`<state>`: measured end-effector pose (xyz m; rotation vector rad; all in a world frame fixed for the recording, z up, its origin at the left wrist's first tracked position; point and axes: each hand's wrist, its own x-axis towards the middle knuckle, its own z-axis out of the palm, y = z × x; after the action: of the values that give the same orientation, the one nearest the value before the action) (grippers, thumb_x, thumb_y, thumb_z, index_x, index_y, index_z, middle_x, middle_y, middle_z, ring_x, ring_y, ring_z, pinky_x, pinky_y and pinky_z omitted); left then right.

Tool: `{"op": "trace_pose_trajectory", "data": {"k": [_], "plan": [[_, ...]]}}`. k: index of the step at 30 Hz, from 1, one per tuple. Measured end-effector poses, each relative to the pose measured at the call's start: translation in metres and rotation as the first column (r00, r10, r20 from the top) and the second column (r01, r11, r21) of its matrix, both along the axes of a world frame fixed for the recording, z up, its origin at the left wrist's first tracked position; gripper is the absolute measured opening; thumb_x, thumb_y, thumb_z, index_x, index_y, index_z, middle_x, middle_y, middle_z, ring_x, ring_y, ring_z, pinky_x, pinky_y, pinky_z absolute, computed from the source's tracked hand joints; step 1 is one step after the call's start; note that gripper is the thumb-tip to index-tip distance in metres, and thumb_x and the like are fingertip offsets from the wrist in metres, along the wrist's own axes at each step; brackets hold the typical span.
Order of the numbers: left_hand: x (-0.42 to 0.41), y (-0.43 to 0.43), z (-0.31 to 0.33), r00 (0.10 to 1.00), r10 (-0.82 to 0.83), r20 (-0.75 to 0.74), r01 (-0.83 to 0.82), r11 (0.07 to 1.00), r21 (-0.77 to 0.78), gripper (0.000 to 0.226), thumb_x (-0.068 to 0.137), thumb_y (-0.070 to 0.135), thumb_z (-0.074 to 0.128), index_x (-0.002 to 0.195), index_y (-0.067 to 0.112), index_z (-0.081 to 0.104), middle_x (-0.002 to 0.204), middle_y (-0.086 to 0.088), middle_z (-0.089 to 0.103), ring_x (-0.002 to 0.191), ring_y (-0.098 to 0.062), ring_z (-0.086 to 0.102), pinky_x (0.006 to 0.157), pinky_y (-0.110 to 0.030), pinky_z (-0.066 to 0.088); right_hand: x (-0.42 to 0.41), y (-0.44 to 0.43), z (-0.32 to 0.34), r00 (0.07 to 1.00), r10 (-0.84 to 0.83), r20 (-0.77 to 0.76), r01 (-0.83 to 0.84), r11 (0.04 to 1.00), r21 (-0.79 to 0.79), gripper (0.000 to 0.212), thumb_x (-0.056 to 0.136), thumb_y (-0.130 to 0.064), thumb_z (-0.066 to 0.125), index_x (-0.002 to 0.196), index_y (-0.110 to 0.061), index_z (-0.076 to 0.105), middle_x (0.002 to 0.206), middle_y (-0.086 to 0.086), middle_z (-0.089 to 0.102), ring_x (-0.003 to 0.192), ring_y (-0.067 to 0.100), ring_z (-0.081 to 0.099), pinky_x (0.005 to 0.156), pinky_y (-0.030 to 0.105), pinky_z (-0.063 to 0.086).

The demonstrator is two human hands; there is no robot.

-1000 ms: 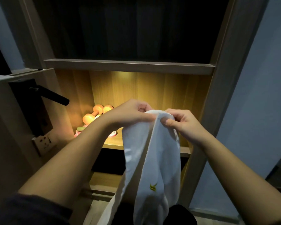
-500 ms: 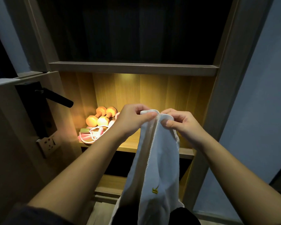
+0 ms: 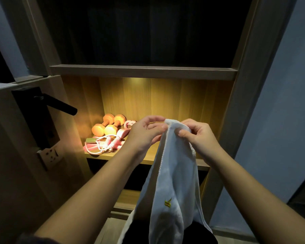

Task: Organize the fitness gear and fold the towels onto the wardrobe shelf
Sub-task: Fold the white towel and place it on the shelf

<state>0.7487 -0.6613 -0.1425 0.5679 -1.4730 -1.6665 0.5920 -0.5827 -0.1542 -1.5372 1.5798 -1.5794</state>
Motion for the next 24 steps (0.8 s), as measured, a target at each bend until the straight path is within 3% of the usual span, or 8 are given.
{"op": "trace_pose_trajectory", "data": {"k": [5, 10, 18, 21, 24], "plan": [[-0.003, 0.007, -0.006, 0.985, 0.172, -0.013, -0.171, 0.967, -0.19, 0.017, 0.086, 0.001, 0.07, 0.087, 0.014, 0.059, 0.073, 0.006, 0.07, 0.074, -0.008, 0.066, 0.068, -0.021, 0.053, 0.001, -0.002, -0.003, 0.997, -0.052, -0.062, 0.051, 0.999, -0.021, 0.012, 0.091, -0.013, 0.065, 0.084, -0.022, 0.069, 0.098, 0.003, 0.063, 0.097, 0.022, 0.06, 0.084, 0.038, 0.054], [-0.004, 0.011, -0.009, 0.978, 0.208, -0.011, -0.198, 0.91, -0.365, 0.015, 0.085, 0.003, 0.069, 0.084, 0.018, 0.069, 0.079, 0.011, 0.072, 0.078, -0.002, 0.066, 0.069, -0.015, 0.051, 0.0, -0.003, -0.007, 0.991, -0.096, -0.097, 0.094, 0.995, -0.023, 0.007, 0.091, -0.013, 0.065, 0.09, -0.013, 0.071, 0.098, 0.004, 0.063, 0.096, 0.02, 0.059, 0.084, 0.039, 0.054], [-0.005, 0.011, -0.019, 0.967, 0.256, -0.012, -0.234, 0.863, -0.448, 0.02, 0.08, 0.003, 0.077, 0.081, 0.016, 0.061, 0.074, 0.011, 0.068, 0.073, -0.004, 0.066, 0.069, -0.019, 0.054, -0.001, 0.001, -0.018, 0.996, -0.013, -0.083, 0.012, 1.0, -0.013, 0.006, 0.091, -0.011, 0.065, 0.095, -0.008, 0.069, 0.096, 0.004, 0.064, 0.091, 0.015, 0.061, 0.079, 0.029, 0.054], [-0.003, 0.007, -0.021, 0.973, 0.229, -0.009, -0.209, 0.867, -0.452, 0.027, 0.081, 0.002, 0.076, 0.08, 0.012, 0.051, 0.076, 0.005, 0.071, 0.075, -0.008, 0.068, 0.07, -0.022, 0.056, -0.007, 0.005, -0.013, 0.998, 0.048, -0.036, -0.049, 0.998, -0.034, 0.019, 0.088, -0.015, 0.069, 0.104, -0.011, 0.059, 0.092, 0.005, 0.063, 0.089, 0.02, 0.063, 0.077, 0.03, 0.055], [-0.004, 0.004, -0.022, 0.973, 0.231, 0.014, -0.195, 0.85, -0.49, 0.029, 0.081, 0.004, 0.076, 0.079, 0.015, 0.049, 0.078, 0.001, 0.071, 0.077, -0.013, 0.069, 0.071, -0.026, 0.057, -0.011, 0.005, -0.004, 0.967, 0.1, -0.234, -0.08, 0.992, 0.093, 0.018, 0.093, -0.025, 0.062, 0.108, -0.015, 0.065, 0.094, 0.0, 0.065, 0.091, 0.016, 0.064, 0.08, 0.034, 0.056]]}}
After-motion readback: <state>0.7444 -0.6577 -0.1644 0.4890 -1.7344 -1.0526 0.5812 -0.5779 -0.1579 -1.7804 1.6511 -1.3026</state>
